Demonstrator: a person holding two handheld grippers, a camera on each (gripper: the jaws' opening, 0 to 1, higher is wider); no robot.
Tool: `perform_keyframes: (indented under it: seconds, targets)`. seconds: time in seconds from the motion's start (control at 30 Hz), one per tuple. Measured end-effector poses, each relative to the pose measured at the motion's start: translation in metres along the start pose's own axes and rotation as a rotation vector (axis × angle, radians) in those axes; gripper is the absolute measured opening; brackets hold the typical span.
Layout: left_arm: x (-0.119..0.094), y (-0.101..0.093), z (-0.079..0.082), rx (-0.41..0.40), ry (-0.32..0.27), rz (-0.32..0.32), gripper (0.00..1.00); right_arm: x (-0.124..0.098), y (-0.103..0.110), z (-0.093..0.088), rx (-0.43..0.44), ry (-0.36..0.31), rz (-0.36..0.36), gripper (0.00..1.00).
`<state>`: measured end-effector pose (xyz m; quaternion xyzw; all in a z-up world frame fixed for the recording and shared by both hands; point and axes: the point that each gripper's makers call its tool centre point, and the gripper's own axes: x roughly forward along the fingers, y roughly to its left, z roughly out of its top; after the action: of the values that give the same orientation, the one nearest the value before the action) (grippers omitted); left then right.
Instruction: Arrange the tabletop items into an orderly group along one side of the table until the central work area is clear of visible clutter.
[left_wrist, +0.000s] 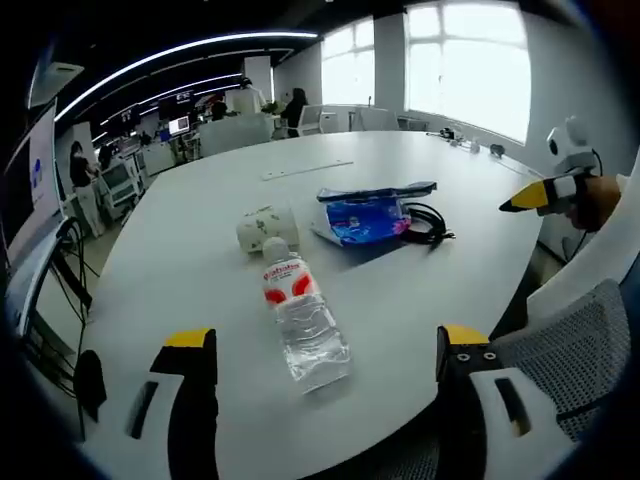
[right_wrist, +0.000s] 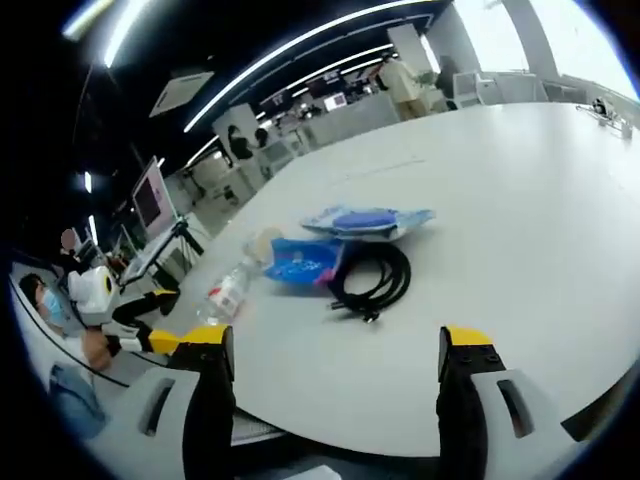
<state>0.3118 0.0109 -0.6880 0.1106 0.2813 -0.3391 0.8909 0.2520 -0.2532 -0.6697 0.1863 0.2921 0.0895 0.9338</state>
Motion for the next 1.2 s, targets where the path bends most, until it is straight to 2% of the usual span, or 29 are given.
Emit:
perform_keyframes:
  seconds: [0.47, 1.2]
  targets:
    - [-0.0018, 0.0050, 0.0003, -0.007, -0.005, 0.018, 0.92, 0.0026, 0.0039, -0.0004, 0.005, 0.006, 0.015, 0.81]
    - [-0.0016, 0.0067, -0.0017, 0.004, 0.007, 0.029, 0.91, -0.0024, -0.0038, -0.0042, 0.045, -0.005, 0.010, 0.77]
